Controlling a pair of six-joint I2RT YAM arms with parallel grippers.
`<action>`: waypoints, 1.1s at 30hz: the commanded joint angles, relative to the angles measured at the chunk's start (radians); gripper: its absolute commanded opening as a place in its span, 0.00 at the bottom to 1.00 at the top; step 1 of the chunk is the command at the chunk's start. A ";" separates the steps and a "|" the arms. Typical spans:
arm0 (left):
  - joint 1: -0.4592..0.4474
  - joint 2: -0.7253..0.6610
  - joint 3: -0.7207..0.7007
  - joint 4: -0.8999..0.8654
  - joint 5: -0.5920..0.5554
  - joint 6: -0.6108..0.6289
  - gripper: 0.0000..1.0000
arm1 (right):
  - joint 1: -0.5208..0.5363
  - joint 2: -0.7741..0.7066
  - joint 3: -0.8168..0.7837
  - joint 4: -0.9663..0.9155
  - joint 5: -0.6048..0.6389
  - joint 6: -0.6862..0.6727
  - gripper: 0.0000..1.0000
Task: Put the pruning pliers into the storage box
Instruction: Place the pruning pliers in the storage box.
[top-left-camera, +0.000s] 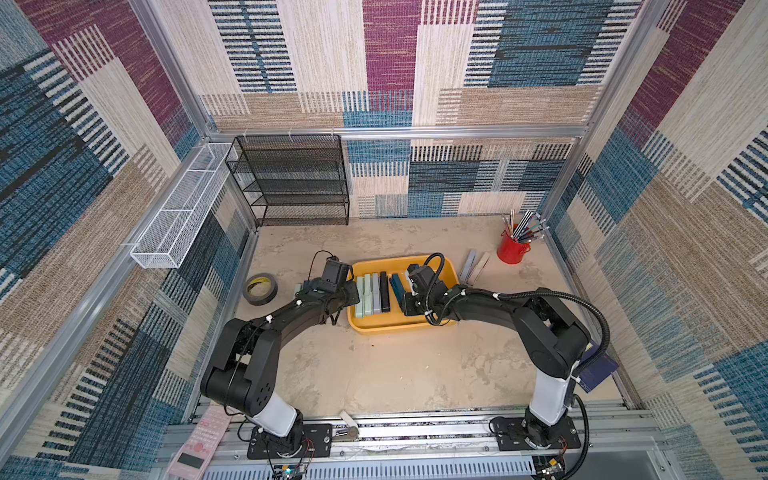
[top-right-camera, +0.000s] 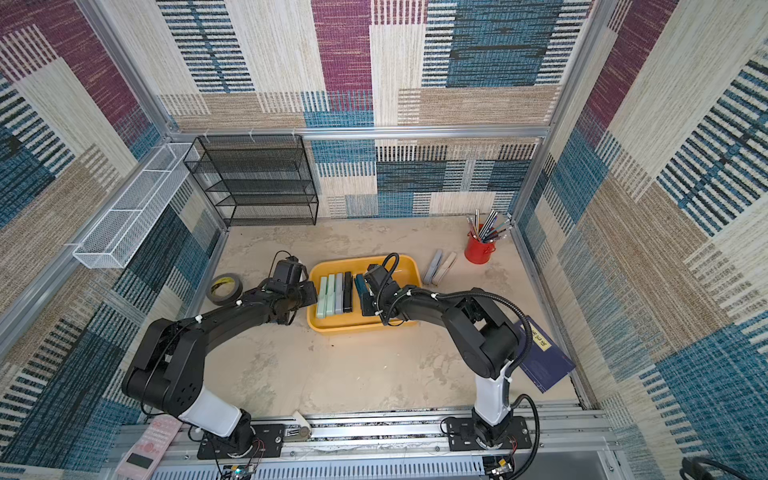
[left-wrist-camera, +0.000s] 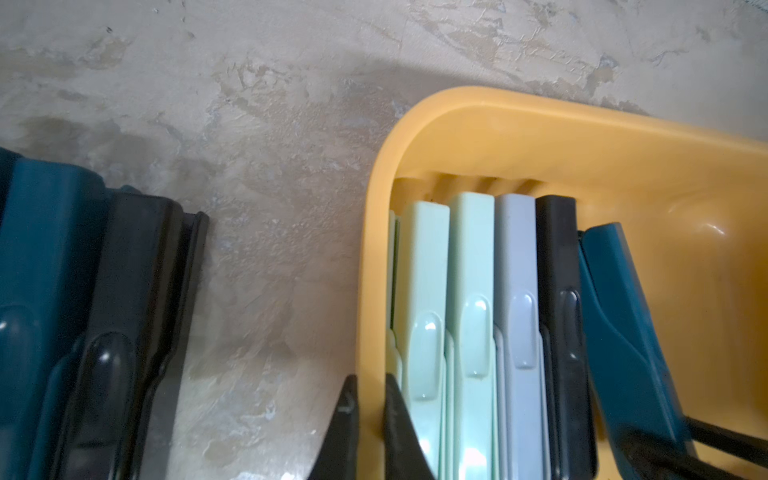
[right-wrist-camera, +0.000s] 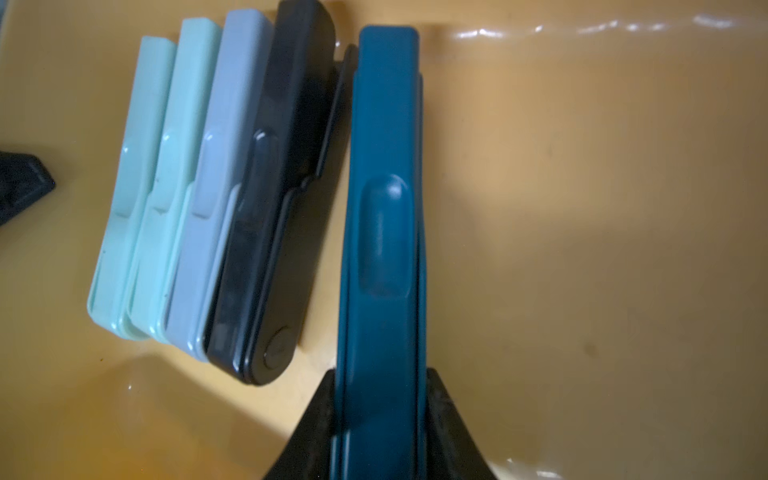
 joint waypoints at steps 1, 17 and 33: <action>-0.003 -0.002 0.002 -0.020 0.014 0.007 0.09 | 0.003 0.013 0.016 0.066 -0.011 0.033 0.26; -0.008 -0.003 -0.008 -0.032 -0.002 0.021 0.09 | 0.010 0.051 0.040 0.093 -0.059 0.076 0.36; -0.009 -0.010 -0.011 -0.043 -0.013 0.030 0.09 | 0.011 0.029 0.040 0.119 -0.111 0.087 0.45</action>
